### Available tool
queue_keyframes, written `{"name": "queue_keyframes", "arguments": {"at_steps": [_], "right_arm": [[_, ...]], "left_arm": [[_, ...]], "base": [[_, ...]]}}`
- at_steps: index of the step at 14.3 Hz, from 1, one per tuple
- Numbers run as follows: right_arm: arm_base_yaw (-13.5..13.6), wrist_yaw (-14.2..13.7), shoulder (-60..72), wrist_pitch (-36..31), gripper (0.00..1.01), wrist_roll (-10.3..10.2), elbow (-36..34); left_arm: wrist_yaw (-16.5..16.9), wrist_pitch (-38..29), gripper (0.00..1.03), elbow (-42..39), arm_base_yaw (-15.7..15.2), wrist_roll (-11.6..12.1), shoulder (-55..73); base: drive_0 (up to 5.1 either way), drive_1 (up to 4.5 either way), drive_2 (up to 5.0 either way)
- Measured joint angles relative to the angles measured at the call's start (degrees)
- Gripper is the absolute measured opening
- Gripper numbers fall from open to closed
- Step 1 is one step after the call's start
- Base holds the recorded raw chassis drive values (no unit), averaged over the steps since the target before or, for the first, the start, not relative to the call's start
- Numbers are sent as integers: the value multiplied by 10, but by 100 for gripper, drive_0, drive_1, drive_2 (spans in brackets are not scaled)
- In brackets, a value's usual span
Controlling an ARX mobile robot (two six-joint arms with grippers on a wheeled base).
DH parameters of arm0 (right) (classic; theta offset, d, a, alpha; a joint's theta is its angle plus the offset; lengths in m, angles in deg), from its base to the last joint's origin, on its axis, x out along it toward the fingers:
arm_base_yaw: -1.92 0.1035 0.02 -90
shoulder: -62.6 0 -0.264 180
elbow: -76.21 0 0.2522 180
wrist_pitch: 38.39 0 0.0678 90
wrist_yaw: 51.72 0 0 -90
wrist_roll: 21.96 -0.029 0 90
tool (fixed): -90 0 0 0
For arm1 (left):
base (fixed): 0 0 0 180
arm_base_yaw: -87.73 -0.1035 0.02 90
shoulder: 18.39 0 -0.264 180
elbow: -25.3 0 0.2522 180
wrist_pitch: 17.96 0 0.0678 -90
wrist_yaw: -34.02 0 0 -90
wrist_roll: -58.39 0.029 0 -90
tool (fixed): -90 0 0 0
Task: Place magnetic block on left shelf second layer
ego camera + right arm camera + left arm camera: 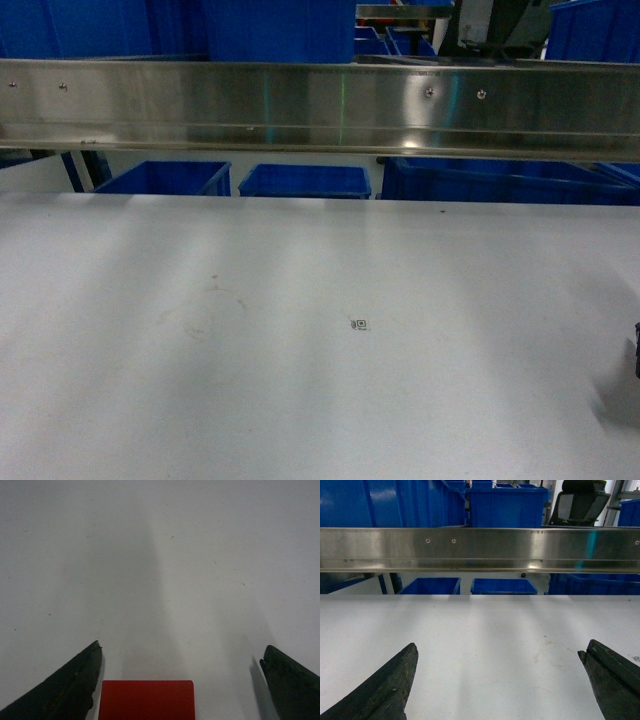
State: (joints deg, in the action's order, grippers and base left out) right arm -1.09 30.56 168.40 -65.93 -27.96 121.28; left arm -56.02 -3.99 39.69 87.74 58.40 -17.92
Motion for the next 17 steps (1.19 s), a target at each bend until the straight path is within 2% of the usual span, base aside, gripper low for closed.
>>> {"name": "queue_keyframes", "arguments": {"at_steps": [2, 3, 4, 5, 6, 9, 11, 14, 17], "right_arm": [[0, 1, 10, -16, 73, 1, -1], [0, 2, 13, -21, 66, 1, -3], [0, 3, 17, -28, 54, 3, -9], [0, 9, 17, -35, 42, 4, -14], [1, 21, 12, -38, 35, 7, -18], [38, 50, -110, 5, 34, 16, -36], [72, 61, -248, 91, 34, 21, -37], [115, 63, -445, 222, 34, 28, -37], [127, 53, -602, 304, 34, 31, -47]], "left_arm": [[0, 0, 98, 0, 0, 0, 0], [0, 0, 98, 0, 0, 0, 0], [0, 0, 98, 0, 0, 0, 0], [0, 0, 98, 0, 0, 0, 0], [0, 0, 98, 0, 0, 0, 0], [0, 0, 98, 0, 0, 0, 0], [0, 0, 98, 0, 0, 0, 0], [0, 0, 98, 0, 0, 0, 0], [0, 0, 98, 0, 0, 0, 0]], "base": [[0, 0, 0], [0, 0, 0], [0, 0, 0], [0, 0, 0], [0, 0, 0], [0, 0, 0], [0, 0, 0], [0, 0, 0], [0, 0, 0]]}}
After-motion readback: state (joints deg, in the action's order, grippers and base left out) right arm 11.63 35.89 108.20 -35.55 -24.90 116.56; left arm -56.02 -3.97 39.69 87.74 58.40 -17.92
